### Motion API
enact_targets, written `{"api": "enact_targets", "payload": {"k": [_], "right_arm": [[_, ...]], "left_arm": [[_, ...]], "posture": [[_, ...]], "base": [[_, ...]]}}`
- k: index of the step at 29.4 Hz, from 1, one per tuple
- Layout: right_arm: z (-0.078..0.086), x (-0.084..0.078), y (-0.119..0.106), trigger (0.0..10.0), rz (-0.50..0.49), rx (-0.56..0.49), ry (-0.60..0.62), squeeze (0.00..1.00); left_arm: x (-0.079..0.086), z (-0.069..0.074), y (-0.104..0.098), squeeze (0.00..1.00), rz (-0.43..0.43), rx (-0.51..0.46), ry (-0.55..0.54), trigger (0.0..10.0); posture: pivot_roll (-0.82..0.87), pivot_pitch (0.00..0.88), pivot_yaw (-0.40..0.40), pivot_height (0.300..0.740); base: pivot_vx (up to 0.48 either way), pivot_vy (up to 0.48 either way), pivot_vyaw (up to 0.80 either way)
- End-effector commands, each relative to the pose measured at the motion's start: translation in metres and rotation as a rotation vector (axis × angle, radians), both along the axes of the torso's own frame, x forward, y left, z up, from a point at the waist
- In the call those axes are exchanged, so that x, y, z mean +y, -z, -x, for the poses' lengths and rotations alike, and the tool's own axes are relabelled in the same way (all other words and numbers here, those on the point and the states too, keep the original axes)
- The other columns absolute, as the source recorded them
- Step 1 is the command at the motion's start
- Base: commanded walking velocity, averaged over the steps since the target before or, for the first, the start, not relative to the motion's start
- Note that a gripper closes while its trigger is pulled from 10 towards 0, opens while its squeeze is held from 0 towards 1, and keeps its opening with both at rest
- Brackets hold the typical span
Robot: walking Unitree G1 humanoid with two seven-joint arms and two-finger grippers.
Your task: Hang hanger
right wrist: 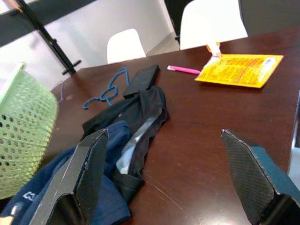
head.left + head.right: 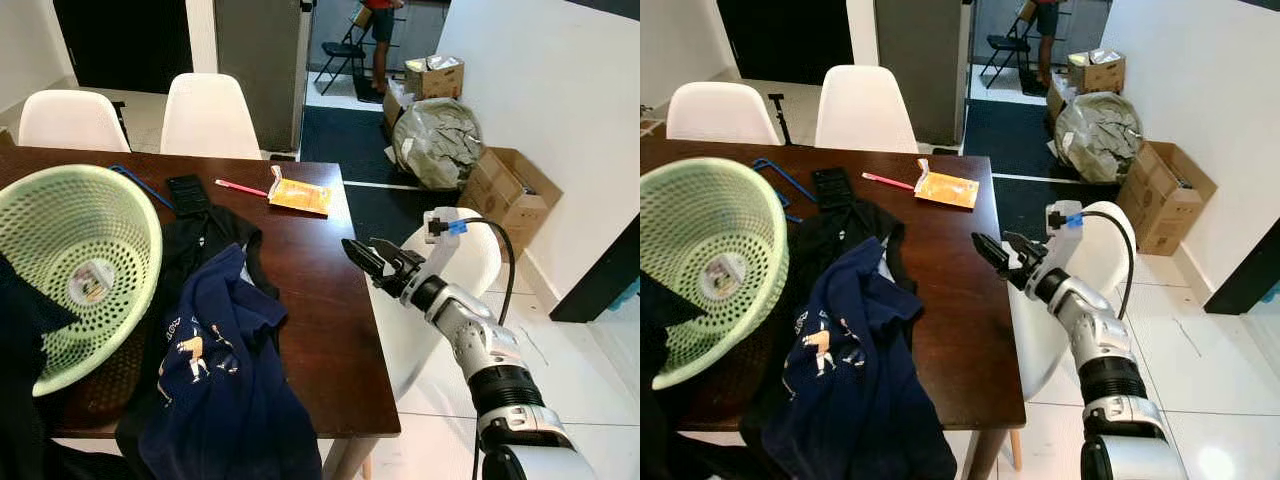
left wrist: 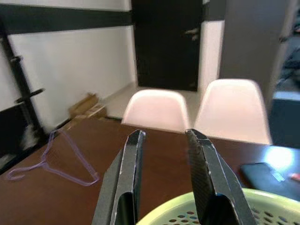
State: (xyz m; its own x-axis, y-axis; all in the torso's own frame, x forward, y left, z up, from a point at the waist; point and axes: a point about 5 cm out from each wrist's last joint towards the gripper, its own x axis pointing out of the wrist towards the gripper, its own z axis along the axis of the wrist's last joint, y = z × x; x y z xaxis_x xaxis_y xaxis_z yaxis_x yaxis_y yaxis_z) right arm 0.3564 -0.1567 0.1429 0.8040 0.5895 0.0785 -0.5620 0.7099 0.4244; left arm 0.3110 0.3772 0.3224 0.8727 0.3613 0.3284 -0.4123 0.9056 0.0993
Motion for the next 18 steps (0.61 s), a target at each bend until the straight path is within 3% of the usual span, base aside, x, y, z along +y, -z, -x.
{"api": "enact_targets", "payload": {"k": [1,8,10,12,13,14,15,16,17,18], "right_arm": [[0.002,-0.004,0.001,10.0,-0.020,0.005,0.004,0.00],[0.003,-0.005,-0.004,10.0,-0.074,-0.020,-0.003,0.00],[0.006,-0.007,-0.010,10.0,-0.169,-0.046,-0.025,0.00],[0.006,-0.007,-0.010,10.0,-0.169,-0.046,-0.025,0.00],[0.009,-0.007,-0.015,10.0,-0.233,-0.064,-0.068,0.00],[0.009,-0.007,-0.015,10.0,-0.233,-0.064,-0.068,0.00],[0.021,-0.004,-0.025,10.0,-0.304,-0.127,-0.215,0.00],[0.021,-0.004,-0.025,10.0,-0.304,-0.127,-0.215,0.00],[0.033,-0.001,-0.034,10.0,-0.341,-0.178,-0.353,0.00],[0.033,-0.001,-0.034,10.0,-0.341,-0.178,-0.353,0.00]], "left_arm": [[-0.013,-0.004,-0.009,0.00,-0.027,-0.041,0.052,10.0],[-0.025,-0.006,-0.024,0.00,-0.034,-0.096,0.103,10.0],[-0.038,-0.003,-0.047,0.00,-0.040,-0.169,0.171,10.0],[-0.038,-0.003,-0.047,0.00,-0.040,-0.169,0.171,10.0],[-0.048,0.001,-0.062,0.00,-0.047,-0.217,0.223,10.0],[-0.048,0.001,-0.062,0.00,-0.047,-0.217,0.223,10.0],[-0.067,0.009,-0.088,0.00,-0.059,-0.305,0.335,10.0],[-0.067,0.009,-0.088,0.00,-0.059,-0.305,0.335,10.0],[-0.083,0.018,-0.108,0.00,-0.071,-0.372,0.435,10.0],[-0.083,0.018,-0.108,0.00,-0.071,-0.372,0.435,10.0]], "posture": [[0.11,0.005,-0.064,0.740],[0.11,0.005,-0.056,0.740],[0.11,0.005,-0.052,0.740],[0.11,0.005,-0.052,0.740],[0.12,0.002,-0.046,0.740],[0.12,0.002,-0.046,0.740],[0.13,0.000,-0.041,0.740],[0.13,0.000,-0.041,0.740],[0.13,0.000,-0.040,0.740],[0.13,0.000,-0.040,0.740]], "base": [[0.000,0.000,0.00],[0.000,0.000,0.00],[0.000,0.000,0.00],[0.000,0.000,0.00],[0.000,0.000,0.00],[0.000,0.000,0.00],[0.000,0.000,0.00],[0.000,0.000,0.00],[0.000,0.000,0.00],[0.000,0.000,0.00]]}}
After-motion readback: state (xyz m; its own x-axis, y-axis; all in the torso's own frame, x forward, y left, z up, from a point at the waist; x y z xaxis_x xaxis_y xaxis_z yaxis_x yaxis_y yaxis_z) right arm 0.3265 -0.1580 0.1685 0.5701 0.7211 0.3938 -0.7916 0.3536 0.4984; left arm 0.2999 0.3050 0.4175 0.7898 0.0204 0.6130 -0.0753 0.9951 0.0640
